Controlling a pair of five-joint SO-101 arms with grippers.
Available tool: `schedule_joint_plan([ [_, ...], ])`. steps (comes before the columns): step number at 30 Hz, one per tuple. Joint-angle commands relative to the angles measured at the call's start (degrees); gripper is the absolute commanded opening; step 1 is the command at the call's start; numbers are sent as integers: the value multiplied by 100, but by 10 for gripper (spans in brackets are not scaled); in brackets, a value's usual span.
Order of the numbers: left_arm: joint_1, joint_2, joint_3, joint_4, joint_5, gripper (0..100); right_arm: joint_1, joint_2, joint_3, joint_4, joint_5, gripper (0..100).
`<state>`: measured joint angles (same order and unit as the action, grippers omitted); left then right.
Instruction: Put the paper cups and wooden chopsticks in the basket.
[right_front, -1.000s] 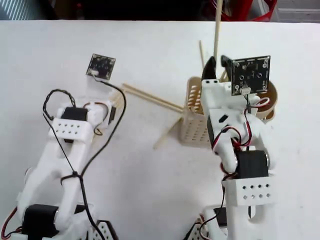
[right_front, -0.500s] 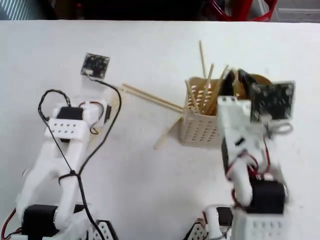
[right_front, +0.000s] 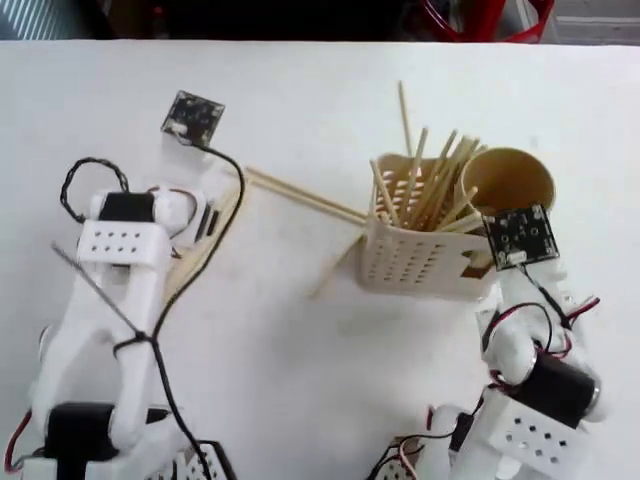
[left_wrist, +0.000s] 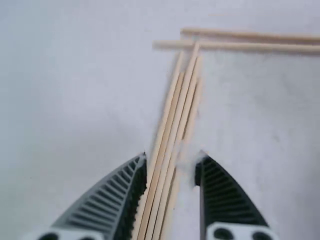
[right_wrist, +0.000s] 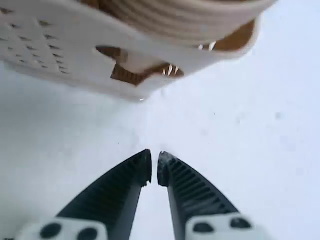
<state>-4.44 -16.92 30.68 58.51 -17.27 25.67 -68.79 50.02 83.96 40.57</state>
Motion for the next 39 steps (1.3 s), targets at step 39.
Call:
schedule_joint_plan([
  [39, -549, 4505, -3358, 686, -1407, 19, 1288, -3424, 4677, -1279, 105, 37],
])
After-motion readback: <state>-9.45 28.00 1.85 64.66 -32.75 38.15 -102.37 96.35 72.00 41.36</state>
